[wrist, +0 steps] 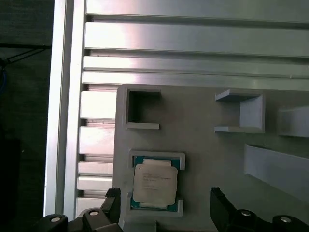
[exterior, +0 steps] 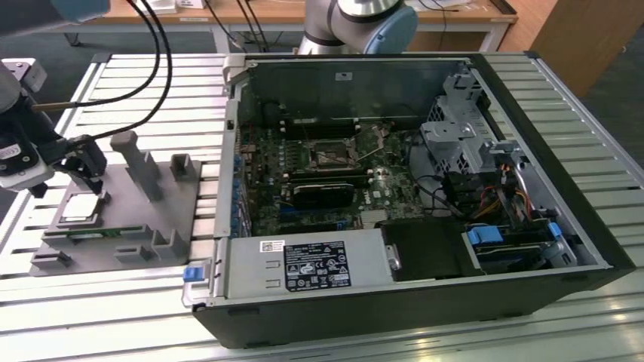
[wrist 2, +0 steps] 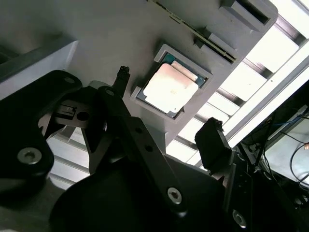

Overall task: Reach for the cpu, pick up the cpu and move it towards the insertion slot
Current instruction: 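Pick up the cpu and move it towards the insertion slot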

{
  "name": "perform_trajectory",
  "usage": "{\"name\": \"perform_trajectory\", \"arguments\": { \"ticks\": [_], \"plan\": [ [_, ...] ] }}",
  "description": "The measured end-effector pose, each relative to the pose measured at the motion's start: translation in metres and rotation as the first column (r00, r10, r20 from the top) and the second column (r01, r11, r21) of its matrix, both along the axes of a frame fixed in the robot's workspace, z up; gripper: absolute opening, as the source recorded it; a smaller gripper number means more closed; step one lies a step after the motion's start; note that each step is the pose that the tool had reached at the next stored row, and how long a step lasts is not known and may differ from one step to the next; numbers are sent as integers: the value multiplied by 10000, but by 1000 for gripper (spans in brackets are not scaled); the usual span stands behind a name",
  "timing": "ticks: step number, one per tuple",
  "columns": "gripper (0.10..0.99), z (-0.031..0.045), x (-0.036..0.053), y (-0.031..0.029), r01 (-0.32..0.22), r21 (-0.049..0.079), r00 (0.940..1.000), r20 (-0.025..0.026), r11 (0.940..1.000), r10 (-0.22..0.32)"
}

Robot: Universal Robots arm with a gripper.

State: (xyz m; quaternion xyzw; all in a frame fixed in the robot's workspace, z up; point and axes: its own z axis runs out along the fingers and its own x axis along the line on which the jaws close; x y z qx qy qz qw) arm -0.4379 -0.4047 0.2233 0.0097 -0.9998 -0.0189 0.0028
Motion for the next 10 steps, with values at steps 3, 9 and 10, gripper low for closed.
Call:
{"name": "perform_trajectory", "arguments": {
  "ticks": [3, 9, 10],
  "plan": [
    [824, -54, -6, 1, 1, -7, 10000, 1, 10000, -1],
    [741, -146, -33, 0, 0, -6, 10000, 1, 10000, 0],
    [741, -161, -38, 0, 1, -7, 10000, 0, 10000, -1]
  ]
}}
